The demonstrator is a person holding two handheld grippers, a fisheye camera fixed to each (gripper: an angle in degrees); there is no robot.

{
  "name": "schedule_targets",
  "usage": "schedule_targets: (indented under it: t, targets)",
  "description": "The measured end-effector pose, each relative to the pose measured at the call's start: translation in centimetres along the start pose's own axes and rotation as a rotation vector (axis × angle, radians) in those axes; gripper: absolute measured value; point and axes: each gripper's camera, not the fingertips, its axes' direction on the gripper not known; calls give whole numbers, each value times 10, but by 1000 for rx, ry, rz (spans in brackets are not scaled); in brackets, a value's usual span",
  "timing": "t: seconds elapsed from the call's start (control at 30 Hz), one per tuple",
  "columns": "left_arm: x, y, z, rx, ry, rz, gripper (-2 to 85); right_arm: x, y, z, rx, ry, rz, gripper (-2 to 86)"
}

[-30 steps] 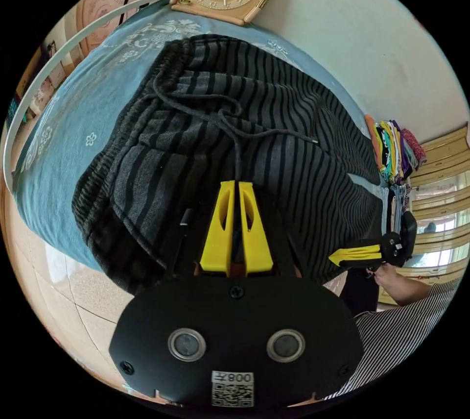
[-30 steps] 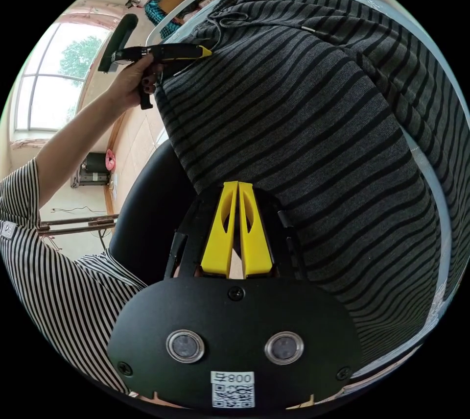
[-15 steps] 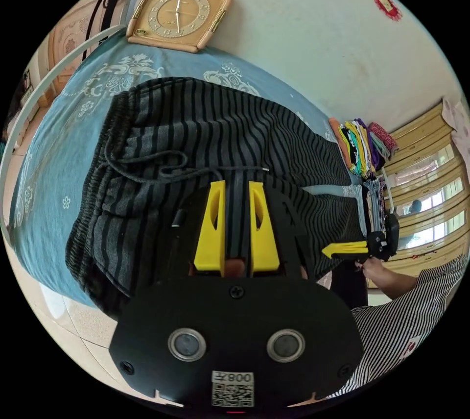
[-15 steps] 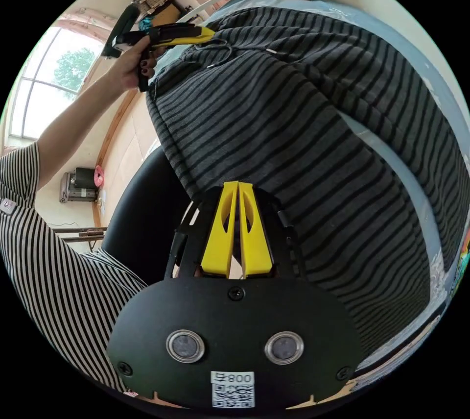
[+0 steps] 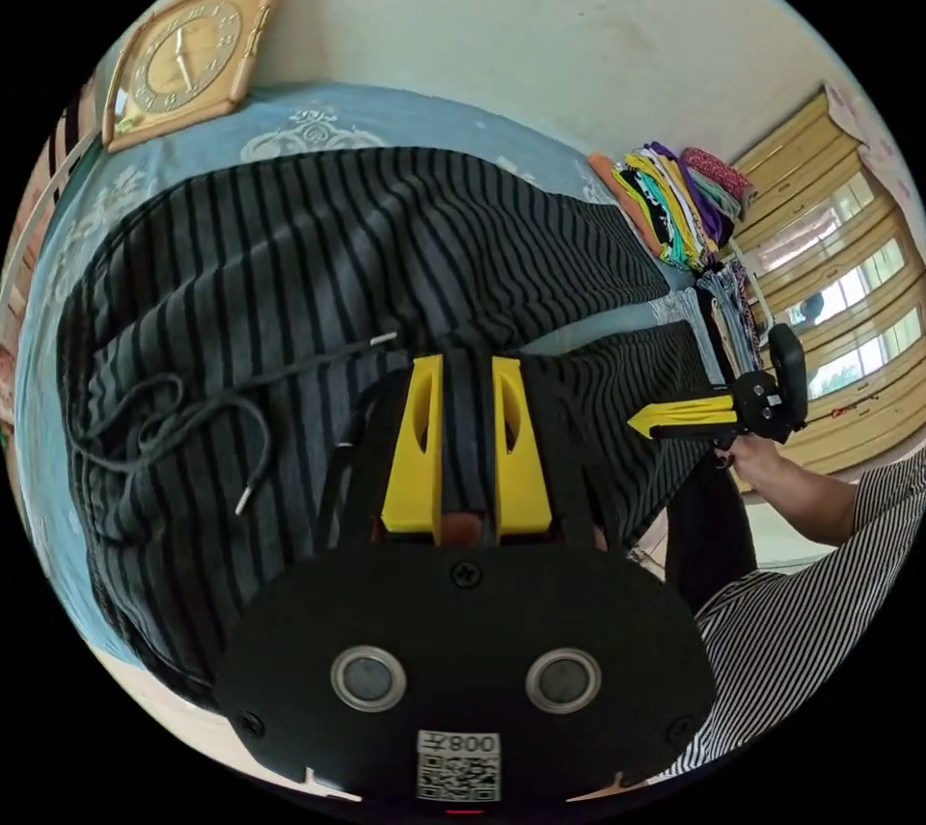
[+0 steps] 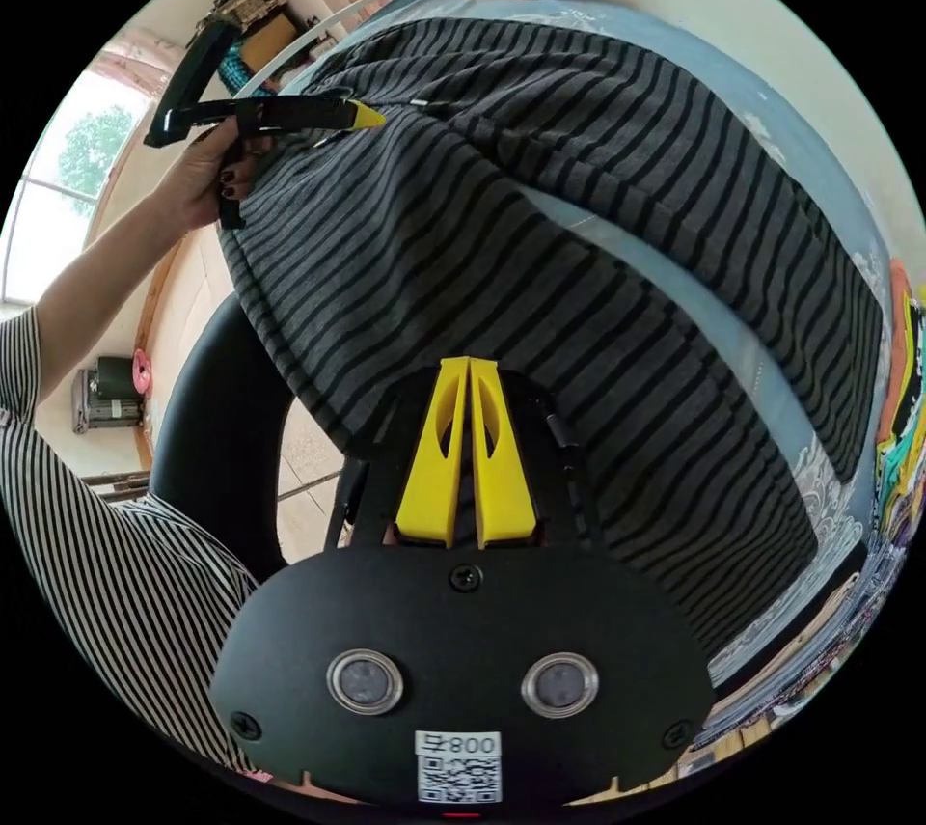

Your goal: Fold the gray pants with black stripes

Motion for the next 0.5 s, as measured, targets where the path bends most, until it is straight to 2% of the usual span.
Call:
schedule_targets:
  t: [0.17,0.33,0.5]
  targets:
    - [39,-61,60,-216,-109,123,70,96,-8,-72,124,107,223,14]
    - [50,-79,58,-180,-33,86,49,228,-27,-143,184,203,472,51]
    - [82,-116,44,-62,-29,154,59,314,-59,-196,214,249,589,70]
